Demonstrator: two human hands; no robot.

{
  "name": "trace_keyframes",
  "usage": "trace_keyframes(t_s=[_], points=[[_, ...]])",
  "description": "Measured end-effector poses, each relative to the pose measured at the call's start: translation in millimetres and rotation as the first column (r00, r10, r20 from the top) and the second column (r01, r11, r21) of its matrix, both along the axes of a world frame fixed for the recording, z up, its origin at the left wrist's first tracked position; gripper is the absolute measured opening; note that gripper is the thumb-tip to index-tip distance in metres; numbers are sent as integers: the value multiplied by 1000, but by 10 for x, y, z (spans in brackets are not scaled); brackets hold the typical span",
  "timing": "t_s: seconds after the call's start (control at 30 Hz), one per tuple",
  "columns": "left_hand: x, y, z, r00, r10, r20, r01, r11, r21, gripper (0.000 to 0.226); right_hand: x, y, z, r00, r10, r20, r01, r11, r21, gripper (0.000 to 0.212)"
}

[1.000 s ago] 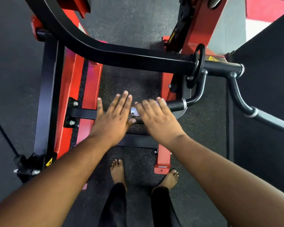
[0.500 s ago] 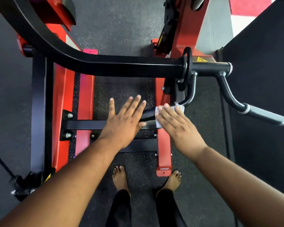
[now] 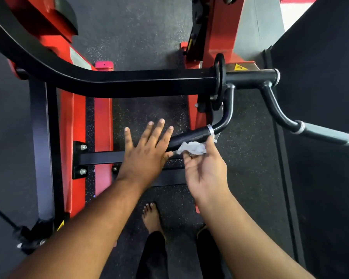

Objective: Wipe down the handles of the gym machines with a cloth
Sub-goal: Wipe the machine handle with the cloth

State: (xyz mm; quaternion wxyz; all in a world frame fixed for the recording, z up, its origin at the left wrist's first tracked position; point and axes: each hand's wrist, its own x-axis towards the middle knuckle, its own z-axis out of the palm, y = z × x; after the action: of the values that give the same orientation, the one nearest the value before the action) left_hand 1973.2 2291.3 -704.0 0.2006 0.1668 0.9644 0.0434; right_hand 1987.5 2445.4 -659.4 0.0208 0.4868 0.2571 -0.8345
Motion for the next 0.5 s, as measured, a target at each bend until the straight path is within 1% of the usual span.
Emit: trace_keyframes(t_s=[0.07,0.13,0.2,0.27,0.33,0.4,0.47,0.5], points=[[9,3,3,1000,-2,-9,2,1000,12,68,-128,-16,69,999,-37,-18,35,997,-75,33],[14,-5,-14,1000,3,-7,-3,1000,13,68,-234,34,37,998,-11,-63,3,993,-121,46],[11,-8,-22,1000,1,-21,-1,1000,2,69,-323,88,-55,995,-38,-93,24,989,-146,44],[12,0,-24,1000,-3,-30,3,1000,-4,68,-364,100,-135,993,-54,-103,40,990,-138,42],[18,7,-17,1000,6,-26,-6,1000,-1,68,-287,87,-107,989,23,-147,-37,995,-96,47],[26,3,-24,1000,5,-27,-4,1000,9,67,-123,69,-2,982,51,-179,-71,992,-108,55],[26,-12,-19,999,-8,-46,9,1000,28,65,6,78,82,987,20,-161,-44,988,-146,70],[26,-18,-14,999,-13,-46,14,1000,25,65,6,91,78,989,11,-147,-35,987,-158,74]])
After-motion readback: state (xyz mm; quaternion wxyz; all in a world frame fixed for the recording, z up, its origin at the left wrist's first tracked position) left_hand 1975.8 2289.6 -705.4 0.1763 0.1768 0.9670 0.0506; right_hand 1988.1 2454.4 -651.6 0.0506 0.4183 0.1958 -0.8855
